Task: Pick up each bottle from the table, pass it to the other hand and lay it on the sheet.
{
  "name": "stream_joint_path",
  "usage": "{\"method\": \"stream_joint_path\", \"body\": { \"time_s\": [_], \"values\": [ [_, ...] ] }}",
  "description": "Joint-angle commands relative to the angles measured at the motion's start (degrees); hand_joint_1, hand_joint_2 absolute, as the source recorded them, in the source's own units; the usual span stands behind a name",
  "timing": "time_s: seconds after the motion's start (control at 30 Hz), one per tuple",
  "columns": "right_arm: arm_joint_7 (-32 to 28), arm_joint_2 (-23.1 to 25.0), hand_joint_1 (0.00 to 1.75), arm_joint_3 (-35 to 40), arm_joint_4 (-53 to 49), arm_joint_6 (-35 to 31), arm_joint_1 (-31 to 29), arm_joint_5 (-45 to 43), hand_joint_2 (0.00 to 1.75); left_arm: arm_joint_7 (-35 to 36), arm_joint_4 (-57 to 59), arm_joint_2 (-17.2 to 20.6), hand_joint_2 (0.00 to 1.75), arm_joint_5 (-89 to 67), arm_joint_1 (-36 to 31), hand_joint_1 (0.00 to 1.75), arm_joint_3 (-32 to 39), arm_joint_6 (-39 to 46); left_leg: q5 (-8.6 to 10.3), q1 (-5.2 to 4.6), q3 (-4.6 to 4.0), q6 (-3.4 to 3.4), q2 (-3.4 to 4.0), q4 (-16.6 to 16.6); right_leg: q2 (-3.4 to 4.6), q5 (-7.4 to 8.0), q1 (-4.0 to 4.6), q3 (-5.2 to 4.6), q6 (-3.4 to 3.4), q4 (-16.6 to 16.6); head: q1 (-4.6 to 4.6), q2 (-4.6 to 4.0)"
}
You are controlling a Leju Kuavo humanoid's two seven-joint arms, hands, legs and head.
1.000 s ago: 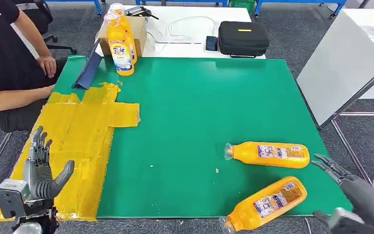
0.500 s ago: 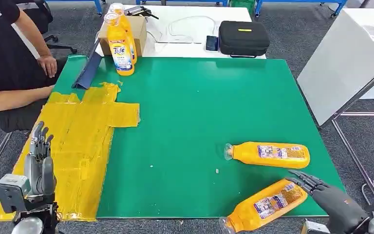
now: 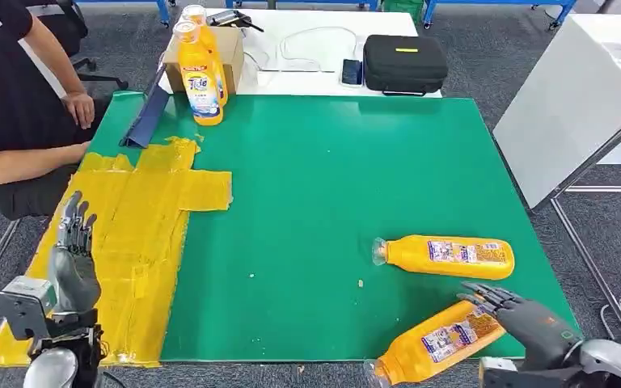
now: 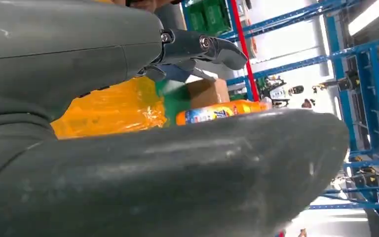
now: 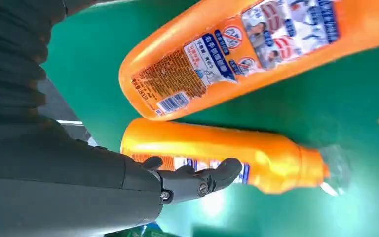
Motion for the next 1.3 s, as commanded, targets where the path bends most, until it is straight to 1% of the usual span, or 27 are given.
{"method": "stream_joint_path", "body": {
  "time_s": [0.03,0.2,0.33,0.43,0.47,0.57,0.6,0.63,0.67,0.77,0.87,0.97,1.0,1.03,1.1,1.13,1.17,1.2,1.23,1.27,1.3],
  "values": [
    [1.1,4.0,0.0,11.0,14.4,0.1,-10.8,3.9,1.75,0.5,4.7,1.8,0.0,0.2,-2.8,0.0,-2.0,-0.2,-0.05,0.1,0.28,-0.21,-0.11,-0.1,0.06,-0.01,0.07,0.29,-0.15,-0.1,0.0,0.0],
    [0.4,6.0,0.0,13.0,19.7,-0.4,-13.1,5.9,1.75,0.6,4.7,1.9,0.0,0.1,-3.2,0.0,-2.5,-0.2,-0.04,0.12,0.27,-0.21,-0.13,-0.1,0.03,-0.01,0.09,0.3,-0.15,-0.1,0.0,0.0],
    [0.3,6.2,0.0,13.4,20.0,-0.5,-13.2,6.1,1.75,0.6,4.7,1.9,0.0,0.1,-3.2,0.0,-2.6,-0.2,-0.02,0.1,0.16,-0.14,-0.09,-0.1,0.03,0.0,0.08,0.2,-0.1,-0.1,0.02,0.02],
    [0.4,7.5,0.0,14.6,22.1,-0.6,-14.4,7.3,1.75,0.7,4.9,1.8,0.0,0.1,-3.4,0.0,-2.8,-0.3,-0.05,0.1,0.24,-0.22,-0.12,-0.1,0.06,-0.02,0.07,0.28,-0.15,-0.1,0.0,0.0],
    [0.3,8.3,0.0,15.4,23.4,-1.1,-14.9,8.3,1.75,0.8,4.9,1.8,0.0,0.1,-3.4,0.0,-2.9,-0.3,-0.02,0.1,0.13,-0.14,-0.06,-0.1,0.06,0.02,0.09,0.21,-0.1,-0.1,0.0,0.0],
    [-0.1,11.0,0.0,17.5,27.3,-2.7,-16.5,10.9,1.75,1.0,5.0,1.6,0.0,0.1,-3.6,0.0,-3.2,-0.3,-0.1,0.13,0.33,-0.29,-0.15,-0.1,0.09,-0.06,0.08,0.44,-0.2,-0.1,0.0,0.0],
    [-0.2,12.4,0.0,18.5,29.2,-3.9,-17.3,12.4,1.75,1.1,5.0,1.5,0.0,0.1,-3.7,0.0,-3.3,-0.3,-0.09,0.15,0.39,-0.35,-0.21,-0.1,0.08,-0.06,0.09,0.51,-0.24,-0.1,0.0,0.0],
    [-0.3,13.7,0.0,19.2,30.8,-4.7,-17.9,13.4,1.75,1.2,5.0,1.4,0.0,0.1,-3.7,0.0,-3.4,-0.2,-0.01,0.17,0.24,-0.19,-0.1,-0.1,0.05,0.04,0.15,0.32,-0.13,-0.2,0.0,0.0],
    [0.5,15.9,0.0,20.6,33.1,-6.8,-19.0,16.2,1.75,1.4,4.8,1.2,0.0,0.0,-3.6,0.0,-3.3,-0.2,-0.02,0.18,0.29,-0.22,-0.11,-0.1,0.07,0.04,0.15,0.36,-0.16,-0.2,0.0,0.0],
    [0.8,19.9,0.0,23.3,38.6,-8.4,-22.0,19.2,1.75,1.8,4.6,0.9,0.0,-0.2,-3.7,0.0,-3.3,-0.2,-0.03,0.2,0.31,-0.24,-0.01,-0.1,0.16,0.04,0.17,0.34,-0.18,-0.2,0.0,0.0],
    [1.2,22.0,0.0,24.9,42.0,-9.1,-23.8,20.8,1.75,2.0,4.7,0.7,0.0,-0.3,-3.7,0.0,-3.0,-0.2,-0.04,0.28,0.39,-0.26,0.09,-0.1,0.2,0.05,0.24,0.38,-0.21,-0.2,0.04,0.0],
    [1.2,22.0,0.0,25.1,42.4,-9.3,-23.8,21.1,1.75,2.0,4.7,0.7,0.0,-0.3,-3.7,0.0,-2.9,-0.2,-0.05,0.36,0.46,-0.31,0.17,-0.1,0.27,0.11,0.32,0.35,-0.41,-0.2,0.04,0.0],
    [1.2,22.0,0.0,25.1,42.4,-9.3,-23.8,21.1,1.75,2.0,4.7,0.7,0.0,-0.3,-3.7,0.0,-2.9,-0.2,-0.09,0.39,0.51,-0.31,0.41,-0.1,0.44,0.06,0.34,0.31,-0.54,-0.2,0.04,0.0],
    [1.2,21.9,0.0,25.1,42.4,-9.4,-23.7,21.1,1.75,2.0,4.7,0.7,0.0,-0.3,-3.7,0.0,-2.9,-0.2,-0.1,0.36,0.51,-0.42,0.37,-0.1,0.47,0.07,0.31,0.27,-0.58,-0.1,0.04,0.0],
    [0.8,21.4,0.0,26.1,43.0,-8.9,-24.5,21.7,1.75,2.1,5.2,0.6,0.0,-0.3,-4.0,0.0,-2.8,-0.3,-0.04,0.41,0.6,-0.42,0.33,-0.1,0.42,0.09,0.36,0.35,-0.61,-0.2,0.07,0.02],
    [0.6,21.5,1.43,26.3,43.5,-8.8,-24.7,21.6,1.75,2.1,5.3,0.6,0.0,-0.3,-4.1,0.0,-2.8,-0.3,-0.08,0.48,0.59,-0.38,0.52,-0.1,0.5,0.08,0.45,0.33,-0.57,-0.2,0.07,0.0],
    [0.3,21.4,1.75,26.6,44.0,-8.7,-24.9,21.4,1.75,2.1,5.4,0.7,0.0,-0.3,-4.2,0.0,-2.8,-0.3,-0.04,0.5,0.56,-0.46,0.42,-0.1,0.45,0.1,0.46,0.31,-0.61,-0.1,0.07,0.02],
    [0.3,21.4,1.75,26.7,44.1,-8.7,-24.8,21.5,1.75,2.1,5.4,0.7,0.0,-0.3,-4.1,0.0,-2.7,-0.3,-0.07,0.51,0.6,-0.49,0.63,-0.1,0.59,0.11,0.48,0.31,-0.58,-0.2,0.04,0.0],
    [0.3,21.5,1.75,26.7,44.2,-8.7,-24.8,21.4,1.75,2.1,5.5,0.7,0.0,-0.3,-4.1,0.0,-2.7,-0.3,0.0,0.5,0.57,-0.57,0.55,-0.1,0.59,0.13,0.48,0.27,-0.61,-0.2,0.02,0.02],
    [0.3,21.5,1.75,26.7,44.3,-8.7,-24.7,21.4,1.75,2.1,5.5,0.7,0.0,-0.3,-4.1,0.0,-2.7,-0.3,-0.01,0.54,0.61,-0.57,0.77,-0.1,0.76,0.09,0.55,0.29,-0.62,-0.2,0.07,0.0],
    [0.2,21.5,1.75,26.8,44.5,-8.7,-24.8,21.3,1.75,2.1,5.5,0.7,0.0,-0.3,-4.0,0.0,-2.6,-0.3,0.05,0.56,0.54,-0.64,0.75,-0.1,0.77,0.08,0.56,0.21,-0.68,-0.1,0.04,0.0]
  ]
}}
